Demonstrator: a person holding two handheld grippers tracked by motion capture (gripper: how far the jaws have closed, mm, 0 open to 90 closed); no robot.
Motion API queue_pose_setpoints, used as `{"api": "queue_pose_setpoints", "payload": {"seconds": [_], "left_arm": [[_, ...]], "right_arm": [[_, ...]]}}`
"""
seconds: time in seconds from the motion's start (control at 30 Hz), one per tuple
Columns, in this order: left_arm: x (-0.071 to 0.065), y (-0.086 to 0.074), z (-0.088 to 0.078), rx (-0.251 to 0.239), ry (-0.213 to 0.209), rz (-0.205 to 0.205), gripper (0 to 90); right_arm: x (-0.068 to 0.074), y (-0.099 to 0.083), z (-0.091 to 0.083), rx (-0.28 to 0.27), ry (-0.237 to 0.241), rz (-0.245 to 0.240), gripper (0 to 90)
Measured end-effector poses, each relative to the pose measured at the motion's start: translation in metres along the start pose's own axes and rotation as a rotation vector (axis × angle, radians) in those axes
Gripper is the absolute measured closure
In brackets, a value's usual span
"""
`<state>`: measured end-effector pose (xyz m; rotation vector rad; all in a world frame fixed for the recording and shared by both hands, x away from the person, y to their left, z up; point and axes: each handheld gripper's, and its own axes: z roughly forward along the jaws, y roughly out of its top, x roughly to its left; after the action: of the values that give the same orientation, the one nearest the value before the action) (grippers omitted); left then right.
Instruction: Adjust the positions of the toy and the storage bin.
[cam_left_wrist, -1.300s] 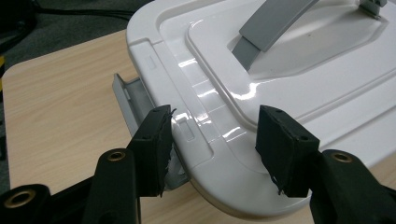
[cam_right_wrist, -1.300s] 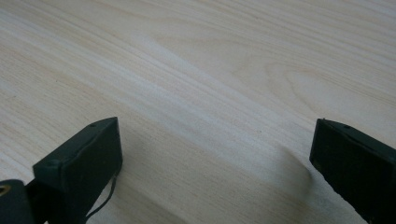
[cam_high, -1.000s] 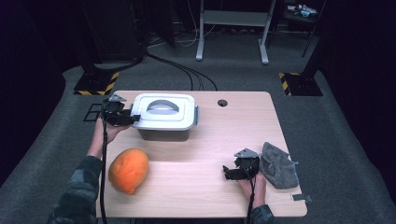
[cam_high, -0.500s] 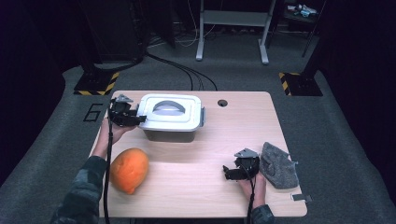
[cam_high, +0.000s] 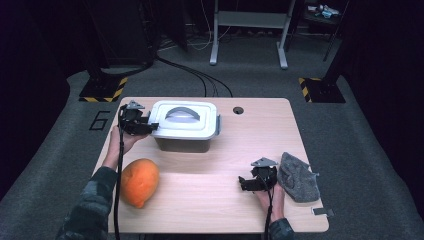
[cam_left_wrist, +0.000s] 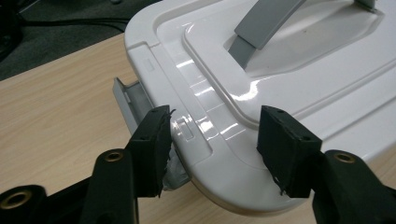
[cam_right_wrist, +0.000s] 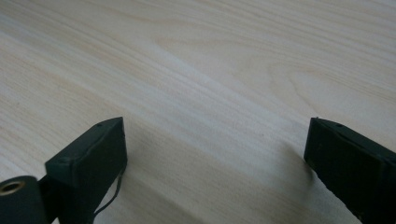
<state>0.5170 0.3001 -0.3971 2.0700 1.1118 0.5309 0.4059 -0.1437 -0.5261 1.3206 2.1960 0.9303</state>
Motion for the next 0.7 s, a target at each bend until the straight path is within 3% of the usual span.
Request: {"api": "queue_pose_setpoints", "payload": {"seconds": [0.2, 0.43, 0.7], "left_arm": [[0.002, -0.002, 0.001, -0.005, 0.005, -0.047, 32.0], [0.001, -0.001, 0.002, -0.004, -0.033, -0.038, 39.5], [0.003, 0.000, 0.001, 0.008, -0.039, -0.007, 41.2]], "right_arm": [[0.004, 0.021, -0.003, -0.031, 0.027, -0.019, 6.4], [0.007, 0.048, -0.006, -0.088, 0.058, -0.007, 12.1], [0.011, 0.073, -0.005, -0.124, 0.074, -0.016, 16.8]]}}
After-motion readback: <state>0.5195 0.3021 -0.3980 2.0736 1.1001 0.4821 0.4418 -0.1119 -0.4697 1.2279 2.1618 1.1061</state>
